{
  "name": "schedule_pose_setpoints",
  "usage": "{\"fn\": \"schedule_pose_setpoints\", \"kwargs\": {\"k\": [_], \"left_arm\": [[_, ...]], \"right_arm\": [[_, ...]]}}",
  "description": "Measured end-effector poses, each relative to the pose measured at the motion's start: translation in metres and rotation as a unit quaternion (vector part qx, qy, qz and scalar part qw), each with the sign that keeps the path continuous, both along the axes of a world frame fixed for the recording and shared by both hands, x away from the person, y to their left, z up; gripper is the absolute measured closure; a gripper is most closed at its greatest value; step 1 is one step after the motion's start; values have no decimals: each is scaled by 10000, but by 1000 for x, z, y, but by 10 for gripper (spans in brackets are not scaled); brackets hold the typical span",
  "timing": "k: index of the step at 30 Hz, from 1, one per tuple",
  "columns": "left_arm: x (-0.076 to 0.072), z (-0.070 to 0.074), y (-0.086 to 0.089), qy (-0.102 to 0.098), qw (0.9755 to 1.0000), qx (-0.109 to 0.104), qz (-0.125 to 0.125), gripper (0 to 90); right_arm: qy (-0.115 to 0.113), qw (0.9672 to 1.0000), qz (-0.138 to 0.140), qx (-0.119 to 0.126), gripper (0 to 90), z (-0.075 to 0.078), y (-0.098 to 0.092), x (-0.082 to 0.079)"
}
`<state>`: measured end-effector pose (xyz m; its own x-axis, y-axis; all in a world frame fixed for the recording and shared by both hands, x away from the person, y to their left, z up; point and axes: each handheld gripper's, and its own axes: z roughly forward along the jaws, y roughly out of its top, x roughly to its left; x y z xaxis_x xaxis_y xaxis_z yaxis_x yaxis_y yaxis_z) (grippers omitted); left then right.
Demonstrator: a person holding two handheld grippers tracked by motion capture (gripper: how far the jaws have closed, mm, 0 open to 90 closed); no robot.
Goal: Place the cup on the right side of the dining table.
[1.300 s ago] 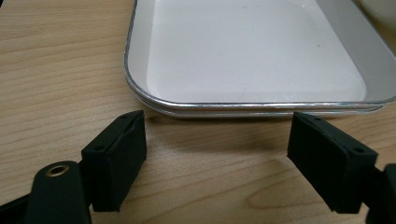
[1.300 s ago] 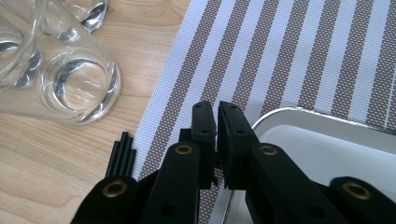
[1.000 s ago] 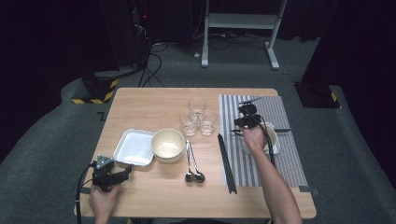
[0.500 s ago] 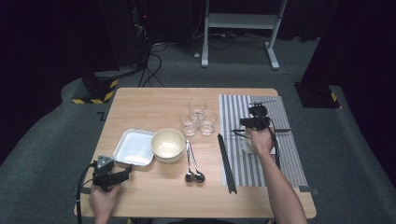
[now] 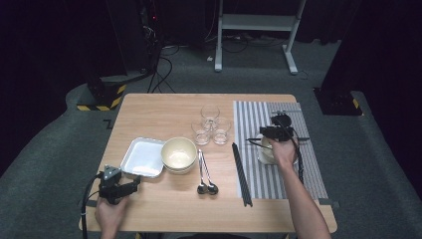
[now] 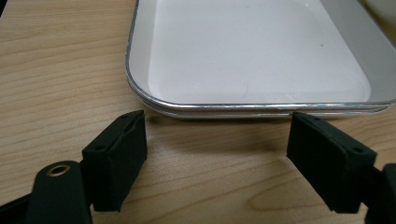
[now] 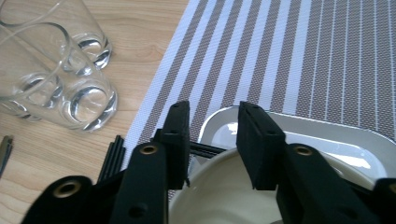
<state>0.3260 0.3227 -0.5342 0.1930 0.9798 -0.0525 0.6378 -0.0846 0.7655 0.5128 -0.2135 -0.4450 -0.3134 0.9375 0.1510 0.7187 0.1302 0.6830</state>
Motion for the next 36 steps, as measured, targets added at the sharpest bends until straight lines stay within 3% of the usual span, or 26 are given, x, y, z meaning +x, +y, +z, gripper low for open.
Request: {"fn": "schedule_pose_setpoints", "kwargs": {"k": [22,25,36], "left_arm": [[0,0,0,2,10000,-18,3,201],[0,0,0,3,10000,-14,5,201],[0,0,0,5,10000,-16,3,201]], "right_arm": [[-157,9997,-127,123,577,-5,-25,-17],[-277,9994,-173,114,549,-4,-28,-22],[-370,9989,-190,200,527,-4,-36,-33]]}}
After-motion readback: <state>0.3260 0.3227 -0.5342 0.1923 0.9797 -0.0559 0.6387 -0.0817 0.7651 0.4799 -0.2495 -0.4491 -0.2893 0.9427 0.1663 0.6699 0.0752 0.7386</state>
